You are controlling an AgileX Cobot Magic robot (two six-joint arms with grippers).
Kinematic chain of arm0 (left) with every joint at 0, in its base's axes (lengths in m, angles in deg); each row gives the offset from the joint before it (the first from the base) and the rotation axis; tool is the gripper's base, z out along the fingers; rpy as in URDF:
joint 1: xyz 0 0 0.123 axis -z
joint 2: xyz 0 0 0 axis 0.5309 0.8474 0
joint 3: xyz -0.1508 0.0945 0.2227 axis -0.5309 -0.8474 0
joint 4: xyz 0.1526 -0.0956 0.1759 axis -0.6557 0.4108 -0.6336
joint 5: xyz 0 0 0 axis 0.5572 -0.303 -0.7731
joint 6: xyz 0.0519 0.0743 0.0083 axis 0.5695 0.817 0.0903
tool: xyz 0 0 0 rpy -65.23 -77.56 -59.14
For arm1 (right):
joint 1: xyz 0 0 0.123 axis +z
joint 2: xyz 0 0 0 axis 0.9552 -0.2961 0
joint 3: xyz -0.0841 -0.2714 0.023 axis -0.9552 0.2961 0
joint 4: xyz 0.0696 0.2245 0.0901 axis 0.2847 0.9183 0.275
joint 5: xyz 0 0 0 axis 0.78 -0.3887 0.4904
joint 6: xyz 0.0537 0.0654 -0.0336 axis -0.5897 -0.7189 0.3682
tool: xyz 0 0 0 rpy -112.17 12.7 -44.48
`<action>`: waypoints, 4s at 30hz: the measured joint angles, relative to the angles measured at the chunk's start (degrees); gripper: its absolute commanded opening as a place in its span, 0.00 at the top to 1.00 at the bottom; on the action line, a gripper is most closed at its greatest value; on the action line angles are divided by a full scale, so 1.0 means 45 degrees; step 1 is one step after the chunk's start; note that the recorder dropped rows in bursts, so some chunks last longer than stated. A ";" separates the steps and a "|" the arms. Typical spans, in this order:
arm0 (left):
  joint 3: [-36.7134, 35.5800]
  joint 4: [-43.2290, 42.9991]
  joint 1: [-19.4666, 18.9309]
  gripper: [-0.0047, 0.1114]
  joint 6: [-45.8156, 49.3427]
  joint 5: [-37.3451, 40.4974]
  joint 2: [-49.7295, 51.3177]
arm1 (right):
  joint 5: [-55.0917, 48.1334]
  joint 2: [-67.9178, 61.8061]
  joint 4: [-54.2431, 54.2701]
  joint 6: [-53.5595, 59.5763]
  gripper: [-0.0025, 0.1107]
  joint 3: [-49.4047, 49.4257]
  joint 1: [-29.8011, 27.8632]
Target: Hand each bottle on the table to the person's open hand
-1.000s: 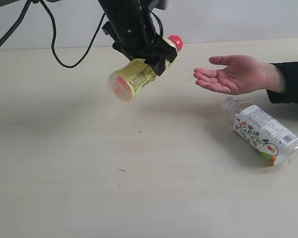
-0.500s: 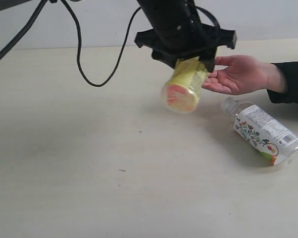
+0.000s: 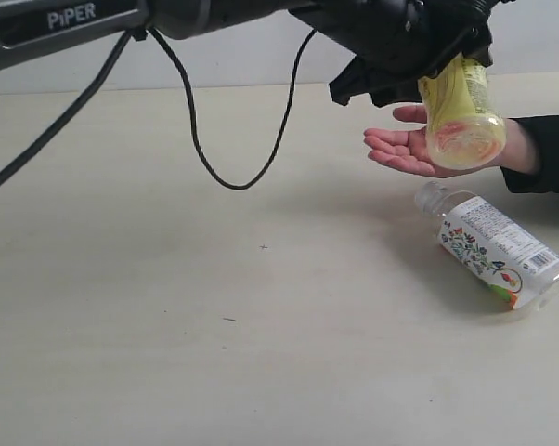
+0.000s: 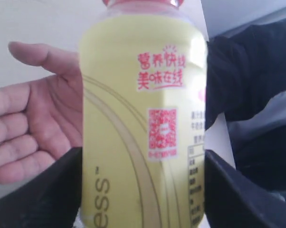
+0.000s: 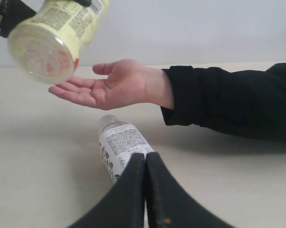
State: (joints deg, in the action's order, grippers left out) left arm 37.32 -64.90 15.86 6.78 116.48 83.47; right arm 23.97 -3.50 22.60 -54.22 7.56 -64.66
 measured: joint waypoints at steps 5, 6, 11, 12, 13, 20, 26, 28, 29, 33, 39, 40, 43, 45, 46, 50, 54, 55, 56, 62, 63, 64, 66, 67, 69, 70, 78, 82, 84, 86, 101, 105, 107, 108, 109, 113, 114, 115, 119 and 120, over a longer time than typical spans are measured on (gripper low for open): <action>0.0000 0.0194 0.0000 0.96 -0.0699 -0.1059 0.0812 | 0.0000 0.0000 0.0000 0.0000 0.98 0.0000 0.0000; 0.0000 0.0258 0.0000 0.96 -0.0806 -0.1233 0.0995 | 0.0000 0.0000 0.0000 0.0000 0.98 0.0000 0.0000; 0.0000 0.0324 0.0000 0.96 -0.1440 -0.1754 0.1799 | 0.0000 0.0000 0.0000 0.0000 0.98 0.0000 0.0000; 0.0000 0.0324 0.0000 0.96 -0.1455 -0.1826 0.1896 | 0.0000 0.0000 0.0000 0.0000 0.98 0.0000 0.0000; 0.0000 0.0324 0.0000 0.96 -0.1509 -0.1878 0.2000 | 0.0000 0.0000 0.0000 0.0000 0.98 0.0000 0.0000; 0.0000 0.0350 0.0000 0.96 -0.1856 -0.2626 0.2399 | 0.0000 0.0000 0.0000 0.0000 0.98 0.0000 0.0000; 0.0000 0.0397 -0.0070 0.48 -0.1954 -0.2775 0.2428 | 0.0000 0.0000 0.0000 0.0000 0.98 0.0000 0.0000; 0.0000 0.0397 -0.0070 0.30 -0.1984 -0.2775 0.2428 | 0.0000 0.0000 0.0000 0.0000 0.98 0.0000 0.0000; 0.0000 0.0397 -0.0070 0.23 -0.1984 -0.2775 0.2428 | 0.0000 0.0000 0.0000 0.0000 0.98 0.0000 0.0000; 0.0000 0.0397 -0.0070 0.17 -0.1984 -0.2753 0.2428 | 0.0000 0.0000 0.0000 0.0000 0.98 0.0000 0.0000; 0.0000 0.0397 -0.0081 0.17 -0.1849 -0.2611 0.2428 | 0.0000 0.0000 0.0000 0.0000 0.98 0.0000 0.0000; 0.0000 0.0397 -0.0081 0.17 -0.1844 -0.2553 0.2428 | 0.0000 0.0000 0.0000 0.0000 0.98 0.0000 0.0000; 0.0000 0.0397 -0.0081 0.17 -0.1565 -0.2335 0.2364 | 0.0000 0.0000 0.0000 0.0000 0.98 0.0000 0.0000; 0.0000 0.0397 -0.0081 0.17 -0.1321 -0.2111 0.2132 | 0.0000 0.0000 0.0000 0.0000 0.98 0.0000 0.0000; 0.0000 0.0397 -0.0081 0.17 -0.1229 -0.1982 0.1992 | 0.0000 0.0000 0.0000 0.0000 0.98 0.0000 0.0000; 0.0000 0.0397 -0.0081 0.17 -0.0603 -0.1541 0.1419 | 0.0000 0.0000 0.0000 0.0000 0.98 0.0000 0.0000; 0.0000 0.0397 -0.0081 0.17 -0.0102 -0.1045 0.0942 | 0.0000 0.0000 0.0000 0.0000 0.98 0.0000 0.0000; 0.0000 0.0397 -0.0081 0.17 0.0026 -0.0903 0.0809 | 0.0000 0.0000 0.0000 0.0000 0.98 0.0000 0.0000; 0.0000 0.0397 -0.0081 0.17 0.0122 -0.0779 0.0724 | 0.0000 0.0000 0.0000 0.0000 0.98 0.0000 0.0000; 0.0000 0.0397 -0.0081 0.17 0.1091 0.0088 0.0118 | 0.0000 0.0000 0.0000 0.0000 0.98 0.0000 0.0000; 0.0000 0.0397 -0.0081 0.17 0.1432 0.0274 0.0000 | 0.0000 0.0000 0.0000 0.0000 0.98 0.0000 0.0000; 0.0000 0.0397 -0.0081 0.17 0.1849 0.0478 -0.0113 | 0.0000 0.0000 0.0000 0.0000 0.98 0.0000 0.0000; 0.0000 0.0466 -0.0081 0.17 0.2741 0.0884 -0.0301 | 0.0000 0.0000 0.0000 0.0000 0.98 0.0000 0.0000; 0.0000 0.0469 -0.0081 0.17 0.3240 0.1169 -0.0438 | 0.0000 0.0000 0.0000 0.0000 0.98 0.0000 0.0000; 0.0000 0.0489 -0.0081 0.17 0.4220 0.1700 -0.0638 | 0.0000 0.0000 0.0000 0.0000 0.98 0.0000 0.0000; 0.0000 0.0489 -0.0081 0.17 0.4724 0.2013 -0.0765 | 0.0000 0.0000 0.0000 0.0000 0.98 0.0000 0.0000; 0.0000 0.0496 -0.0081 0.18 0.7936 0.4101 -0.1208 | 0.0000 0.0000 0.0000 0.0000 0.98 0.0000 0.0000; 0.0000 0.0518 -0.0081 0.39 0.9107 0.4643 -0.1208 | 0.0000 0.0000 0.0000 0.0000 0.98 0.0000 0.0000; 0.0000 0.0518 -0.0081 0.61 0.9545 0.4846 -0.1208 | 0.0000 0.0000 0.0000 0.0000 0.98 0.0000 0.0000; 0.0000 0.0518 -0.0081 0.85 0.9878 0.4984 -0.1208 | 0.0000 0.0000 0.0000 0.0000 0.98 0.0000 0.0000; -0.2358 0.2494 -0.0081 0.94 1.2183 0.5104 -0.2088 | 0.0000 0.0000 0.0000 0.0000 0.98 0.0000 0.0000; -0.4940 0.3927 -0.0210 0.94 1.4030 0.4214 -0.3370 | 0.0000 0.0000 0.0000 0.0000 0.98 0.0000 0.0000; -0.6304 0.4426 -0.0402 0.94 1.4709 0.3435 -0.4198 | 0.0000 0.0000 0.0000 0.0000 0.98 0.0000 0.0000; -0.7075 0.4648 -0.0568 0.94 1.5060 0.2903 -0.4709 | 0.0000 0.0000 0.0000 0.0000 0.98 0.0000 0.0000; -0.7856 0.4809 -0.0697 0.94 1.5392 0.2462 -0.5258 | 0.0000 0.0000 0.0000 0.0000 0.98 0.0000 0.0000; -1.1025 0.6161 -0.1408 0.94 1.7035 0.0141 -0.7616 | 0.0000 0.0000 0.0000 0.0000 0.98 0.0000 0.0000; -1.1653 0.6602 -0.1536 0.94 1.7480 -0.0414 -0.8103 | 0.0000 0.0000 0.0000 0.0000 0.98 0.0000 0.0000; -1.2267 0.6959 -0.1648 0.94 1.7923 -0.0841 -0.8591 | 0.0000 0.0000 0.0000 0.0000 0.98 0.0000 0.0000; -1.5087 0.8159 -0.1907 0.94 1.9318 -0.2797 -1.0954 | 0.0000 0.0000 0.0000 0.0000 0.98 0.0000 0.0000; -1.5707 0.8265 -0.1929 0.94 1.9429 -0.3203 -1.1487 | 0.0000 0.0000 0.0000 0.0000 0.98 0.0000 0.0000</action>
State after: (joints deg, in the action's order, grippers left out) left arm -33.36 -27.70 7.18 94.21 102.06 31.78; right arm 23.97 -3.50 22.60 -54.22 7.56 -64.66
